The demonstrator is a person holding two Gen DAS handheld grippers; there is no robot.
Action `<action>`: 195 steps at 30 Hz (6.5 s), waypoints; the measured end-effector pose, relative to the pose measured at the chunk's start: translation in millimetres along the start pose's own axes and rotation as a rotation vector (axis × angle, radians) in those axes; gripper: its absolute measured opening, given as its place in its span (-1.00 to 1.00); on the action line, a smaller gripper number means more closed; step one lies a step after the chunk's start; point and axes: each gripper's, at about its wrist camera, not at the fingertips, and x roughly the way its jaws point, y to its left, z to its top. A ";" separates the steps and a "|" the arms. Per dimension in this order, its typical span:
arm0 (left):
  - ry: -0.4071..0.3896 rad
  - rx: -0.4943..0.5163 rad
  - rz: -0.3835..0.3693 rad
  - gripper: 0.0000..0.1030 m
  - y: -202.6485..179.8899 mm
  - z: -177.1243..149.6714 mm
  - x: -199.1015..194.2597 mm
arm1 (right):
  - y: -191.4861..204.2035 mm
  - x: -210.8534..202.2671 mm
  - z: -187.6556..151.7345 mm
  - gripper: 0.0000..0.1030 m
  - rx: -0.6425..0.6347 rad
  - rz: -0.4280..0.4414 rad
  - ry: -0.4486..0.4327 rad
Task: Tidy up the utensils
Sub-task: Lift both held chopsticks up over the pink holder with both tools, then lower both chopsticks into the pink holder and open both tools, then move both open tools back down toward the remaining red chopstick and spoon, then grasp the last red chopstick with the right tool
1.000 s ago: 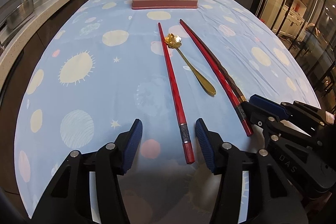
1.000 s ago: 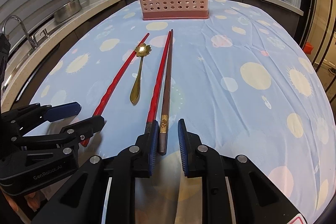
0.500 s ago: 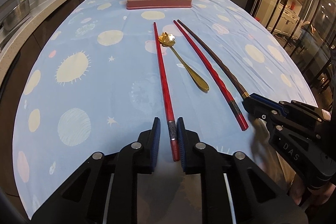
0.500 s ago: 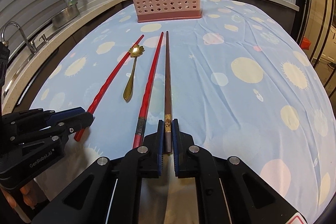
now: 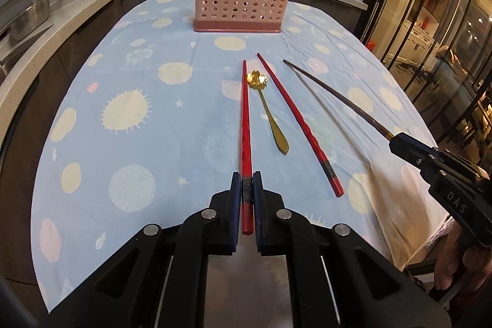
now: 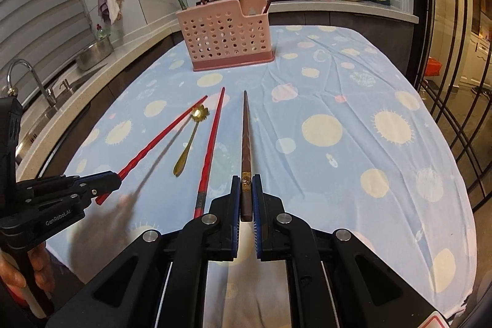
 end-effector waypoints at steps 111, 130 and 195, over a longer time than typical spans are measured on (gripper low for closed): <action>-0.394 -0.060 0.113 0.08 59.2 341.5 -20.0 | 35.1 62.0 322.2 -0.31 -0.045 0.002 -0.327; -0.407 -0.026 0.135 0.21 38.6 288.4 -55.7 | 40.5 13.4 267.3 -0.31 -0.048 0.030 -0.330; 0.062 -0.053 0.184 0.84 28.1 7.9 61.4 | 48.7 61.9 -27.8 -0.27 -0.135 -0.068 0.090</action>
